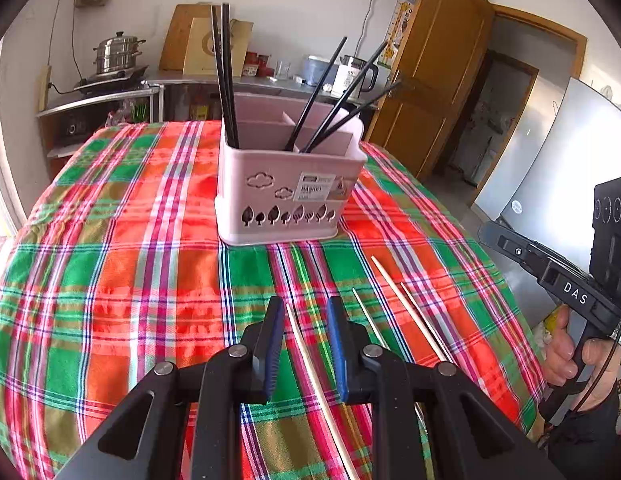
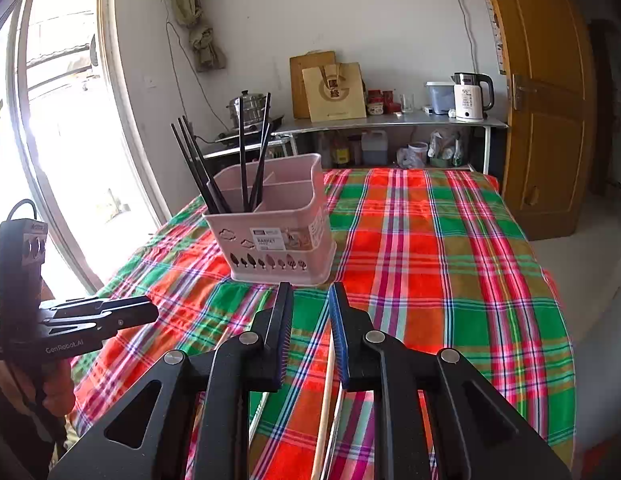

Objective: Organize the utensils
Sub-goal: 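Lower both grippers to the light wooden chopsticks on the cloth and close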

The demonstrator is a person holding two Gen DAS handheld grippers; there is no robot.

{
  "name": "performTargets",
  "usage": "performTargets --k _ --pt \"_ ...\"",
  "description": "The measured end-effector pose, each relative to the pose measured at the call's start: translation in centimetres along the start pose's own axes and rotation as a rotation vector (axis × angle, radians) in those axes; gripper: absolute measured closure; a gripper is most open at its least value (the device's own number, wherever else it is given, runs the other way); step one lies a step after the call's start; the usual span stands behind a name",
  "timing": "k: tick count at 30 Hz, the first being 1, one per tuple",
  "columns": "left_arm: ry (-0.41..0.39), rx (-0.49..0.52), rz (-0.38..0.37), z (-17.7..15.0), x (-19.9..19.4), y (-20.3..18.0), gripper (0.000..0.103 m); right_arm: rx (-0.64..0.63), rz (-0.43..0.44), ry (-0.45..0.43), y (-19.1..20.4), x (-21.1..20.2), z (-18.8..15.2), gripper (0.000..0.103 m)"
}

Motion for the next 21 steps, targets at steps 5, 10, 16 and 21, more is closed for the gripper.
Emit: performTargets --k 5,10,16,21 --pt "0.081 -0.018 -0.016 -0.8 3.3 0.1 0.082 -0.011 -0.009 0.071 -0.3 2.8 -1.0 0.084" --pt "0.145 -0.034 -0.001 -1.2 6.1 0.3 0.082 -0.017 -0.023 0.14 -0.8 5.5 -1.5 0.084" --pt "0.181 -0.063 0.0 -1.3 7.9 0.9 0.082 -0.036 -0.046 0.219 -1.2 8.4 -1.8 0.084" --pt "0.166 -0.055 0.005 -1.2 8.2 1.0 0.082 -0.051 -0.066 0.273 -1.2 10.6 -1.9 0.084"
Point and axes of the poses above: each gripper's, at about its wrist camera, not at the fingertips, and x roughly the way its jaws point, y to its left, z to its top, the point moved 7 cm from there along x, roughly the way its jaws point, and after that the axes turned 14 degrees about y, right-handed, at the moved point
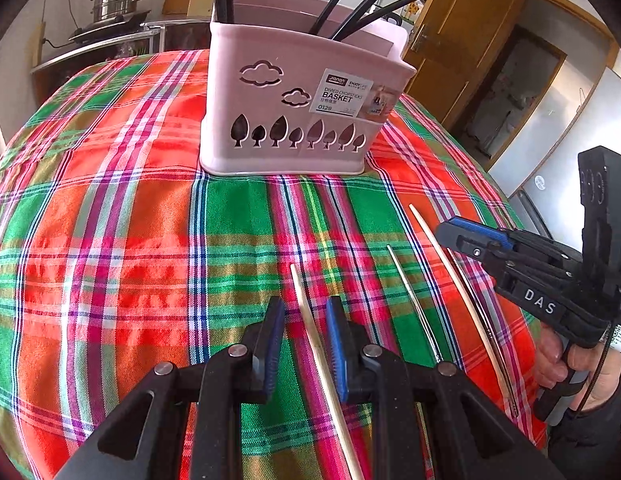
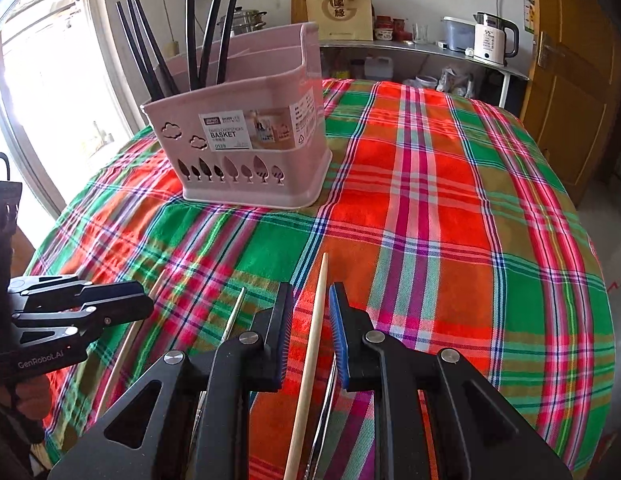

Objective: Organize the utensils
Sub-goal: 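Lower both grippers to the light wooden chopsticks on the cloth and close, then carry the left gripper's wooden chopstick over the basket while the right gripper carries its chopstick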

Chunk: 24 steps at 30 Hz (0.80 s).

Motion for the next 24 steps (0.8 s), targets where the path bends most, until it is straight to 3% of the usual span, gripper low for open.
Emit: performTargets --k 7,15,20,24 --pt "-0.009 0.005 0.02 0.4 0.3 0.1 0.083 -0.002 -0.026 0.03 -0.1 1.2 0.8 0.084" --pt "-0.007 0.015 0.076 1.0 0.6 -0.1 0.095 -0.004 -0.039 0.059 -0.1 2.0 1.2 0.084" --pt "-0.006 0.012 0.077 1.2 0.7 -0.1 0.097 -0.012 -0.054 0.065 0.2 2.2 1.5 0.096" --pt "0.002 0.008 0.07 1.4 0.7 0.1 0.098 -0.013 -0.043 0.062 0.4 2.0 1.6 0.096"
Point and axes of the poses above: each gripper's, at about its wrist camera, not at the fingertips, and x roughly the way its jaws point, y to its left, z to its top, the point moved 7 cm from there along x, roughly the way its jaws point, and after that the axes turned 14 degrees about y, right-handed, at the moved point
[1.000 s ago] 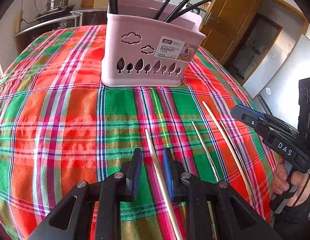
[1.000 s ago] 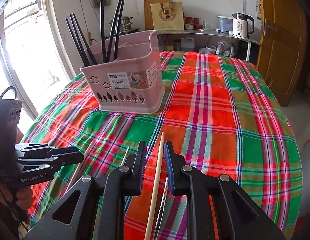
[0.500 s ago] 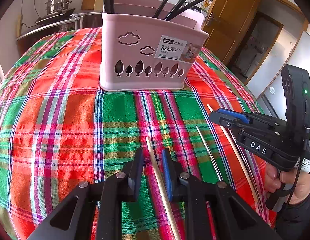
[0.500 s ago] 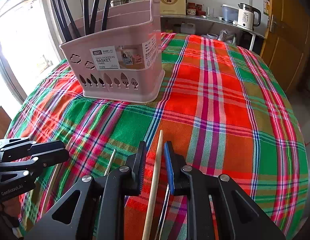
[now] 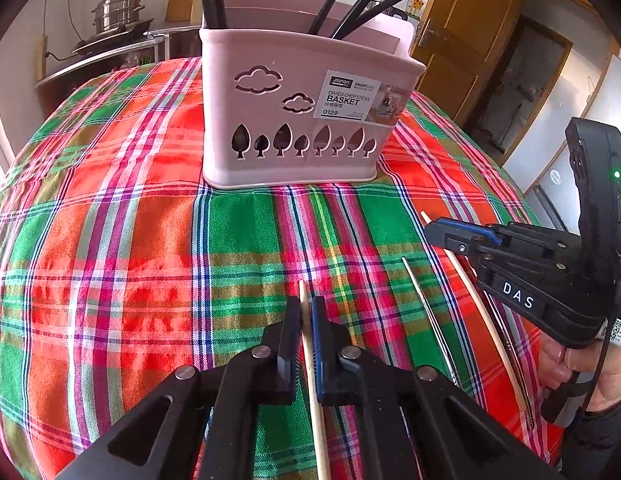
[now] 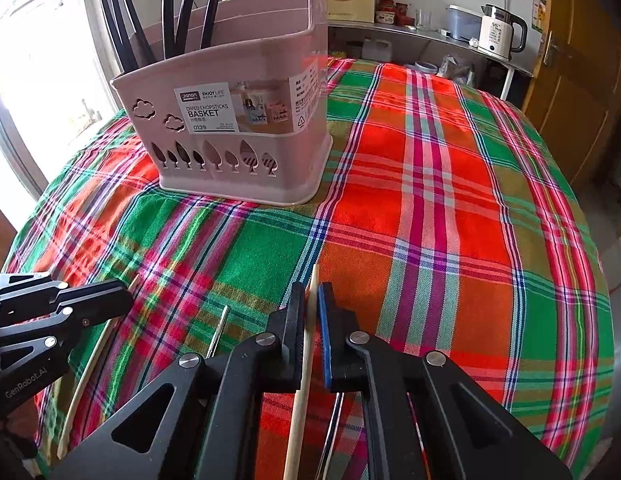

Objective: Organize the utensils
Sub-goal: 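Carry the left gripper's wooden chopstick over the basket while the right gripper carries its chopstick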

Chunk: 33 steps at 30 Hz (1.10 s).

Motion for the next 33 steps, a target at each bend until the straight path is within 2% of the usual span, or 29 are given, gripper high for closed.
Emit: performTargets --k 7,21,28,33 --pt "-0.013 0.004 -0.004 0.9 -1.3 0.2 0.098 -0.006 0.016 -0.06 0.6 -2.7 0.3 0.097" --pt "-0.206 0.059 0.015 4.1 -11.9 -0.6 0.099 -0.005 0.045 -0.29 1.5 -12.9 2.0 0.097" --pt "-0.277 0.082 0.022 4.9 -15.8 -1.0 0.099 -0.014 0.042 -0.357 1.8 -16.0 2.3 0.097" --pt "-0.292 0.089 0.02 4.7 -16.8 -1.1 0.099 -0.016 0.041 -0.377 2.0 -16.9 2.1 0.097"
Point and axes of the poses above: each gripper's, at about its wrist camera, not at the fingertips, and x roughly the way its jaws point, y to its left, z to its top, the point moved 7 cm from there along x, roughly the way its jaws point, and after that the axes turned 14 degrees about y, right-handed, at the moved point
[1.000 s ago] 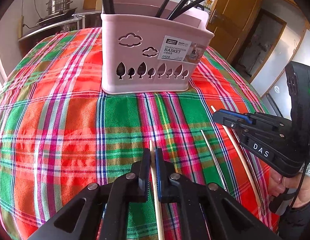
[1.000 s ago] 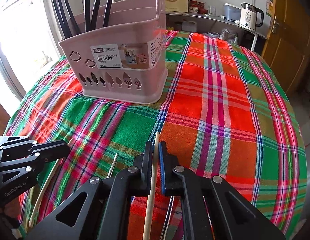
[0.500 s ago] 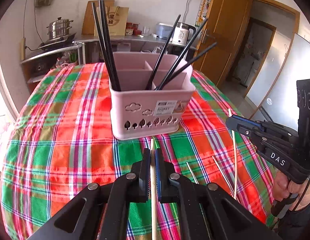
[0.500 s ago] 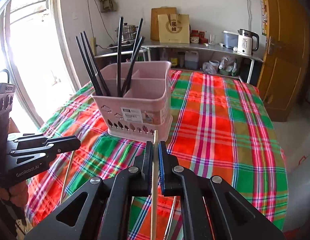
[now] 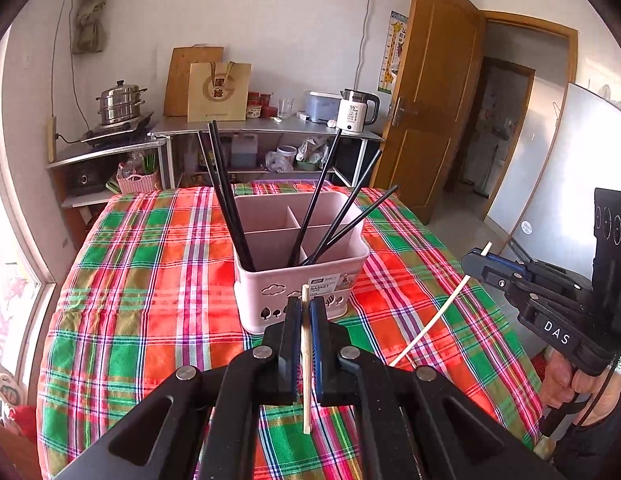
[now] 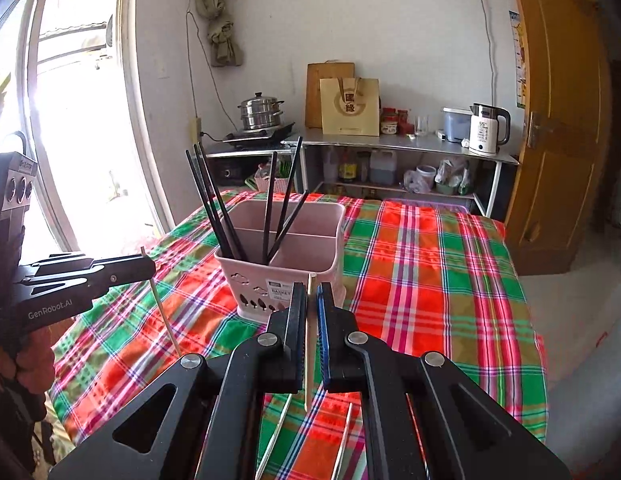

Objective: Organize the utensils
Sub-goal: 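Carry the left gripper's wooden chopstick over the basket while the right gripper carries its chopstick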

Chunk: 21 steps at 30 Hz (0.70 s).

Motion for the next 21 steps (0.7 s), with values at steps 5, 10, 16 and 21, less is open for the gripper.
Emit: performTargets --k 5,10,16,21 --pt "0.002 -0.002 -0.003 -0.3 -0.2 0.0 0.099 -0.002 0.002 -0.002 0.1 -0.5 -0.3 0.097" --pt "-0.003 0.005 -0.005 -0.4 -0.8 -0.1 0.099 -0.001 0.006 -0.012 0.2 -1.1 -0.2 0.097" --pt "-0.015 0.007 -0.011 0.2 -1.7 0.0 0.099 -0.009 0.016 -0.033 0.7 -1.9 0.2 0.097" --pt "-0.03 0.009 -0.019 1.6 -2.8 0.3 0.099 -0.013 0.036 -0.055 1.3 -2.3 1.3 0.097"
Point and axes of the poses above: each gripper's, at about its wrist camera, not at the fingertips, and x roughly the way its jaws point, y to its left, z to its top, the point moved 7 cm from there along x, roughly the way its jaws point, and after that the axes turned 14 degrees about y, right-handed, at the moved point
